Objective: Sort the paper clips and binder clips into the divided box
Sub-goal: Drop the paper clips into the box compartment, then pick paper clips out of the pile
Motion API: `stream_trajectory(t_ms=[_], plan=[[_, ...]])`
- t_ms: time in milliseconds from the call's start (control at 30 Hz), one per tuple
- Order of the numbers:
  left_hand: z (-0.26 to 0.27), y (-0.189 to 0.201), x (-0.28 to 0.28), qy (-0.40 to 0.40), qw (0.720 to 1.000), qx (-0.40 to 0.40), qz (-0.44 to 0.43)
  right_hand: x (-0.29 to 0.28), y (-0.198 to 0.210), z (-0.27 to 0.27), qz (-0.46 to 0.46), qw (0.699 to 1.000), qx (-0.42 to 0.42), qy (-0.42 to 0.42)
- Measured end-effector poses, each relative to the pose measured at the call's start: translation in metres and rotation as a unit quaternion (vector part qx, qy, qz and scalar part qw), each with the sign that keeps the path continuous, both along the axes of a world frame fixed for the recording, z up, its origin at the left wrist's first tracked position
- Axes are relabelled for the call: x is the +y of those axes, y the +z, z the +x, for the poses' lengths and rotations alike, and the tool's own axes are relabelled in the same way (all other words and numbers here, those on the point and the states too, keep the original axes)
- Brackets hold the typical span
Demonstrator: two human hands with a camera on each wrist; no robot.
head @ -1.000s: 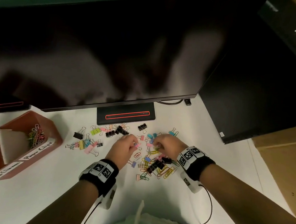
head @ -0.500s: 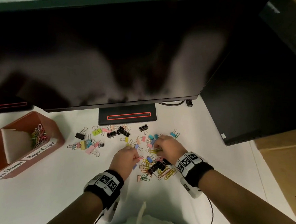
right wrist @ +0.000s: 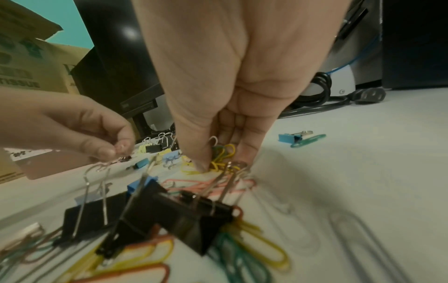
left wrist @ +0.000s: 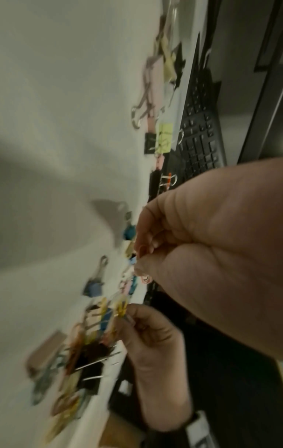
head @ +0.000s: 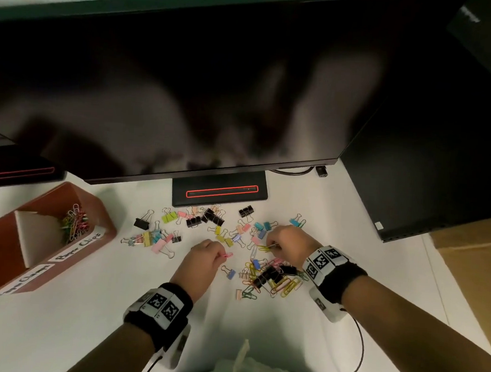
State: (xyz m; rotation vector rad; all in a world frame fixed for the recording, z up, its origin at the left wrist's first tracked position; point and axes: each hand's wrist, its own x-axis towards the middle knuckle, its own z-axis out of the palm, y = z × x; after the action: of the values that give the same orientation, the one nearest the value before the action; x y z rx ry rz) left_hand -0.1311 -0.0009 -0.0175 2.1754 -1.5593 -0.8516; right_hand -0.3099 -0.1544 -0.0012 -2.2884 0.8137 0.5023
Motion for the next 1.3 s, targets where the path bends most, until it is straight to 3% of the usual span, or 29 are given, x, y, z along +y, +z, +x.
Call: stream_trajectory(t_ms=[133,233,367,467,600,733,867,1000,1133,1300], plan=[[0.04,0.033,0.016,0.062,0.996,0.012,-0.056,-0.002,0.016,0.008,-0.011,0.998,-0.051,-0.018],[0.085,0.063,0.031,0.121,0.987,-0.025,-0.101,0.006,0.041,0.044,-0.022,0.993,-0.116,0.002],[0.161,0.085,0.062,0.183,0.973,-0.113,-0.086,0.035,0.079,0.133,-0.029,0.973,-0.229,0.034],[0.209,0.089,0.085,0.251,0.96,-0.122,-0.028,0.068,0.095,0.215,-0.016,0.959,-0.276,0.055],[0.249,0.081,0.099,0.296,0.952,-0.072,0.034,0.111,0.088,0.313,0.01,0.965,-0.258,0.045],[0.262,0.077,0.104,0.248,0.966,-0.059,0.035,0.134,0.061,0.358,0.056,0.978,-0.201,-0.006],[0.257,0.085,0.105,0.242,0.969,-0.055,-0.024,0.136,0.062,0.34,0.096,0.967,-0.237,-0.004],[0.221,0.092,0.093,0.171,0.978,-0.004,-0.122,0.112,0.067,0.277,0.105,0.954,-0.278,-0.032],[0.169,0.083,0.062,0.05,0.988,0.047,-0.136,0.068,0.056,0.179,0.016,0.971,-0.23,-0.054],[0.085,0.062,0.022,-0.104,0.99,0.069,-0.072,0.027,0.045,0.051,-0.024,0.995,-0.043,-0.083]])
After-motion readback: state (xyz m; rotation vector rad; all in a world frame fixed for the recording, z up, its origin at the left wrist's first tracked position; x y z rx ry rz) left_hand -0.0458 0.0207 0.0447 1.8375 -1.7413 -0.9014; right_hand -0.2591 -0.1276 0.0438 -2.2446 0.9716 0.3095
